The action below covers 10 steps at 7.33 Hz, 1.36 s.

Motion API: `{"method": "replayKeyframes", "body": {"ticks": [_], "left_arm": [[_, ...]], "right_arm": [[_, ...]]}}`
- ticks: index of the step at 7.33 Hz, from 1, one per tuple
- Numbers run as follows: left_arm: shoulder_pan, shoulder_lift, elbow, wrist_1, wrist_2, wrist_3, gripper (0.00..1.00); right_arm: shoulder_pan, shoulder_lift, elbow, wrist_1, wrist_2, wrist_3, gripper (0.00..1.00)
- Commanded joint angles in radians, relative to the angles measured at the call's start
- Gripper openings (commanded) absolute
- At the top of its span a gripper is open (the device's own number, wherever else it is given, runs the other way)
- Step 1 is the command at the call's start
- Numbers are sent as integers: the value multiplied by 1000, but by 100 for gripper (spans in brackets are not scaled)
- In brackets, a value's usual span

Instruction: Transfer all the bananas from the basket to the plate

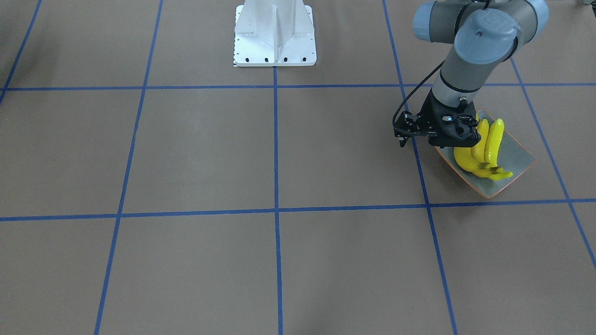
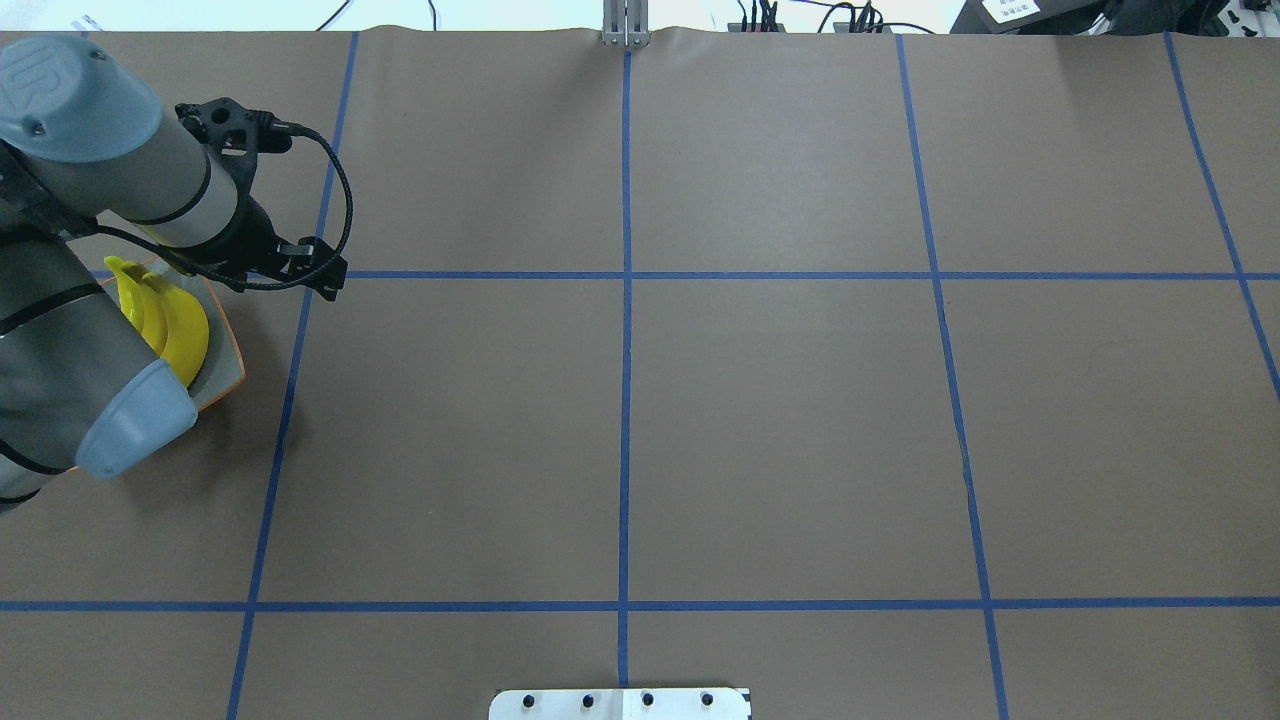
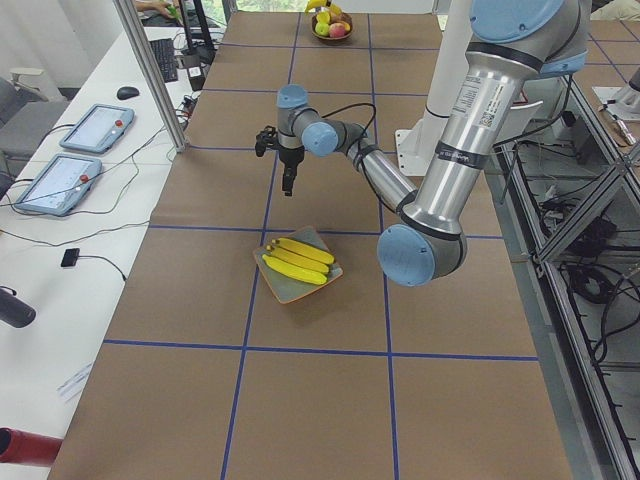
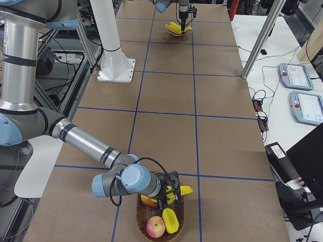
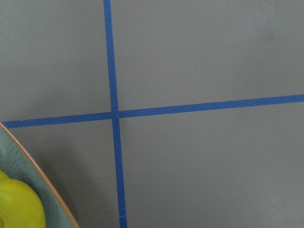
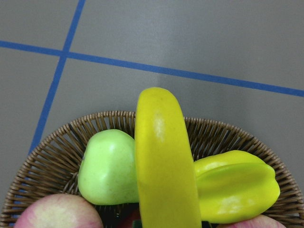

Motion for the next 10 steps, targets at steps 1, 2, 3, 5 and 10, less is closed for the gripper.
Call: {"method": "replayKeyframes", "body": {"ticks": [1, 2, 3, 5, 10], "left_arm": [[0, -7, -5, -16, -2, -4, 99], [-2, -6, -5, -45, -2, -5, 99], [0, -7, 0, -94, -2, -7, 99], [0, -7, 56, -305, -3, -110, 99], [0, -87, 195, -630, -35, -237, 99]], "right_arm": [[5, 91, 84, -194, 65, 50, 0], [-36, 139, 88, -206, 86, 202, 0], [-98, 200, 91, -195, 146, 337, 0], [-233, 286, 123, -191, 189, 552, 0], [-586, 585, 200, -187, 106, 1068, 0]]}}
